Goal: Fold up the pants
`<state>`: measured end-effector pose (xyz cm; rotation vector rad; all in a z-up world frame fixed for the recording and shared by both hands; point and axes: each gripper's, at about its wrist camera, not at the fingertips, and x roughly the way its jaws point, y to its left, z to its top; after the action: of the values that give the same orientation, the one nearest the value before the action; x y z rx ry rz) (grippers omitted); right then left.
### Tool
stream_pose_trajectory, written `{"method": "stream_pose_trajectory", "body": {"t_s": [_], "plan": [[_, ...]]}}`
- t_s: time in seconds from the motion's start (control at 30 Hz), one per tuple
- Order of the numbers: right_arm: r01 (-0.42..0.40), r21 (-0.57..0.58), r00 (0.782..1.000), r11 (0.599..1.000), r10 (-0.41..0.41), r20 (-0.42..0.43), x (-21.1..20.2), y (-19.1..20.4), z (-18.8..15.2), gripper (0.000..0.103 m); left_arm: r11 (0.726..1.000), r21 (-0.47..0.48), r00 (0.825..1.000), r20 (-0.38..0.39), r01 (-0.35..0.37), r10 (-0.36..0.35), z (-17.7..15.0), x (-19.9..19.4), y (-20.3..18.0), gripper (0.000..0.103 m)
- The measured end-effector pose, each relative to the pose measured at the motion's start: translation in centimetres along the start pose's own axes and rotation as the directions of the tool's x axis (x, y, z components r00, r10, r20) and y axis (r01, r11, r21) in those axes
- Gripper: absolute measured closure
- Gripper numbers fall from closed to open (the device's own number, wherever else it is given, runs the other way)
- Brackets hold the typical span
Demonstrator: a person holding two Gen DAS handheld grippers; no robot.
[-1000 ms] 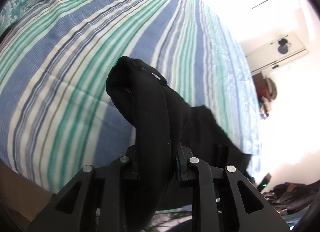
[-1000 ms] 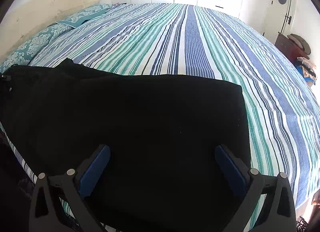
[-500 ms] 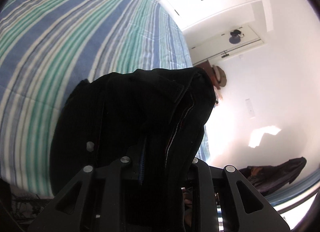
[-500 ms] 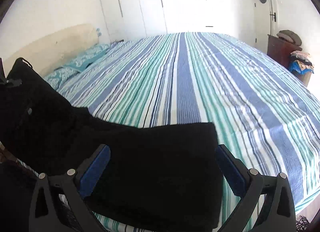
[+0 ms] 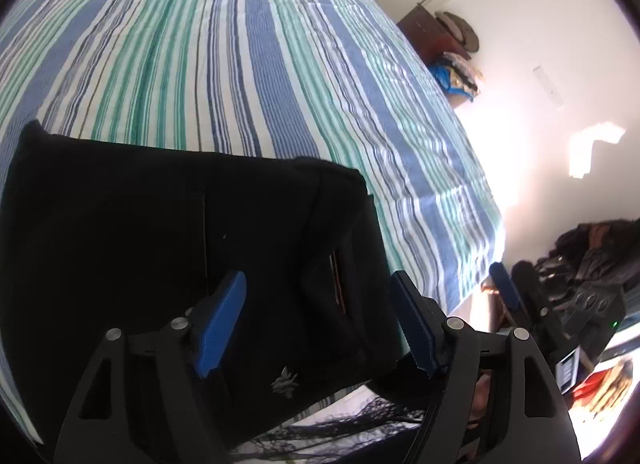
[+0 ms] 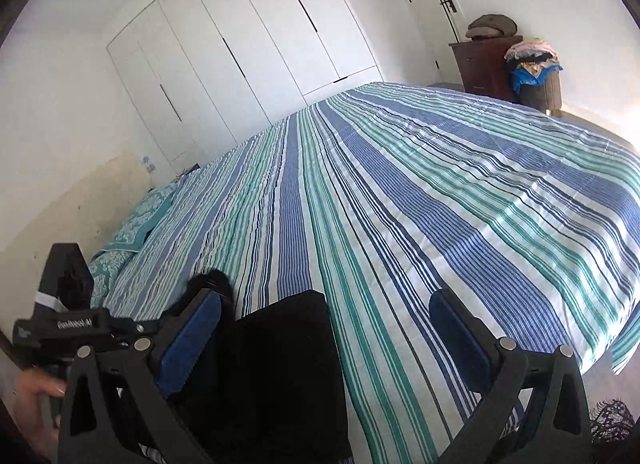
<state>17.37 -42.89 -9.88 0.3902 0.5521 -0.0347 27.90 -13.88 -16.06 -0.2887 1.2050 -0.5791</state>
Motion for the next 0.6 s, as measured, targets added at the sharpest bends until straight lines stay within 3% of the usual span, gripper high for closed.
{"method": "stream_pose_trajectory", "body": {"t_s": [0.1,0.17,0.2,0.27,0.3,0.37,0.43,0.5,0.6], "plan": [[-0.052,0.054,0.999,0.997,0.052,-0.004,-0.1,-0.9,-0.3,0.000,1.000,0.014,0.997,0.075,0.026,-0.026,-0.7,-3.3,-0.1,0.024],[-0.129,0.069,0.990,0.989,0.133,-0.048,0.7,-0.4,-0.6,0.000,1.000,0.016,0.988,0.157,-0.018,0.016,-0.7,-6.5,1.1,0.017],[-0.193,0.067,0.977,0.979,0.198,-0.083,1.3,0.2,-0.9,0.000,0.999,0.010,0.979,0.200,-0.050,0.048,-0.8,-8.1,1.9,0.012],[-0.332,0.056,0.921,0.942,0.336,-0.195,2.8,2.4,-2.2,0.001,0.994,-0.019,0.953,0.283,-0.108,0.109,-1.2,-11.1,4.2,0.010],[-0.369,0.032,0.894,0.929,0.364,-0.261,3.6,3.7,-3.0,0.003,0.990,-0.038,0.939,0.313,-0.134,0.139,-1.6,-12.3,5.6,0.010],[-0.374,-0.062,0.870,0.926,0.327,-0.368,4.8,6.2,-5.1,0.007,0.976,-0.071,0.907,0.360,-0.208,0.220,-2.5,-13.5,8.3,0.010],[-0.300,-0.148,0.873,0.942,0.209,-0.441,5.9,7.5,-6.8,0.009,0.948,-0.108,0.871,0.376,-0.298,0.316,-4.1,-14.1,10.9,0.010],[-0.224,-0.154,0.868,0.962,0.125,-0.481,6.8,7.1,-8.0,0.009,0.927,-0.146,0.850,0.369,-0.346,0.376,-6.1,-14.0,13.5,0.010],[-0.234,-0.061,0.863,0.970,0.179,-0.472,6.8,6.4,-7.9,0.010,0.904,-0.197,0.836,0.346,-0.378,0.425,-8.8,-12.2,16.8,0.010]]}}
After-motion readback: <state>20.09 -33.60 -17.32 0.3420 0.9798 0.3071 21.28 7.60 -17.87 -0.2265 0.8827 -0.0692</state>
